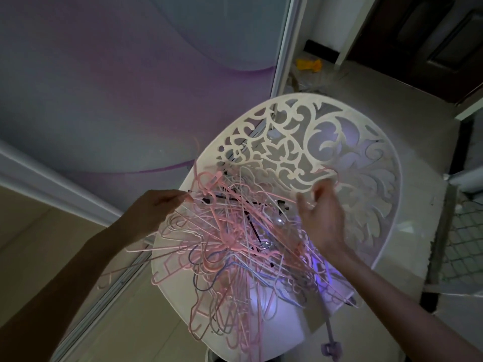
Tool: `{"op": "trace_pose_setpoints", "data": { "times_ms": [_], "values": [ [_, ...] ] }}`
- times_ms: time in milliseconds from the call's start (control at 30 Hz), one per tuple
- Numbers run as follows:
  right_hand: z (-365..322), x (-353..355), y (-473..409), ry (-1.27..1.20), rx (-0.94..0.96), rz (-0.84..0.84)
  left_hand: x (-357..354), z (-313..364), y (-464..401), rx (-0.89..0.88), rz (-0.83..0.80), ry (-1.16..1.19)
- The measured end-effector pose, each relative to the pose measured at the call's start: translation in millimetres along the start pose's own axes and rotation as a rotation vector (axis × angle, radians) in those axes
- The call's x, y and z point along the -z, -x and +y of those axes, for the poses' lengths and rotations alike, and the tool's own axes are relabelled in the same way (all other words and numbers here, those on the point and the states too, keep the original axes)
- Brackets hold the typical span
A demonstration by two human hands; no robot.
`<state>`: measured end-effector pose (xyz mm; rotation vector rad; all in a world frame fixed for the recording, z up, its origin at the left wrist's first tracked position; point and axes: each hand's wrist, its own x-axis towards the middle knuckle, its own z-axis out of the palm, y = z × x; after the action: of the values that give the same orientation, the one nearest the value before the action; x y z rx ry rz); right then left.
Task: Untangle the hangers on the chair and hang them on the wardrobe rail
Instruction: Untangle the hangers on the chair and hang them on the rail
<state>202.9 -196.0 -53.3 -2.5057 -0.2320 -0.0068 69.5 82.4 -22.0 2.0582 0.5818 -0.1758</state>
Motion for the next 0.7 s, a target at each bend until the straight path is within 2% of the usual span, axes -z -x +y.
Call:
{"op": "trace_pose_setpoints", "data": {
  "times_ms": [100,133,167,233,333,433,533,633,700],
  "values": [
    [-5,-44,3,0.309,0.113,-0.588,-8,-4,-15,-0.005,0.056,-0.207],
    [-2,-60,7,0.385,0.107,-0.716,-11,-10,-19,0.012,0.063,-0.202],
    [2,-74,10,0.445,0.097,-0.764,-13,-14,-23,0.024,0.076,-0.174],
    [5,-89,11,0.456,0.1,-0.661,-16,-24,-25,0.029,0.075,-0.148],
    [2,-83,0,0.345,0.175,-0.378,-8,-29,-16,0.055,0.039,-0.009],
    [-1,-69,-18,0.296,0.229,-0.301,24,-29,-5,0.144,0.003,0.096],
    [-15,-64,-20,0.154,0.266,-0.379,51,-27,0,0.246,-0.08,0.217],
    [-44,-72,-12,-0.116,0.134,-0.738,54,-25,1,0.32,-0.157,0.244],
    [-55,-72,-8,-0.159,0.1,-0.897,49,-32,-1,0.313,-0.178,0.204]
  ]
}}
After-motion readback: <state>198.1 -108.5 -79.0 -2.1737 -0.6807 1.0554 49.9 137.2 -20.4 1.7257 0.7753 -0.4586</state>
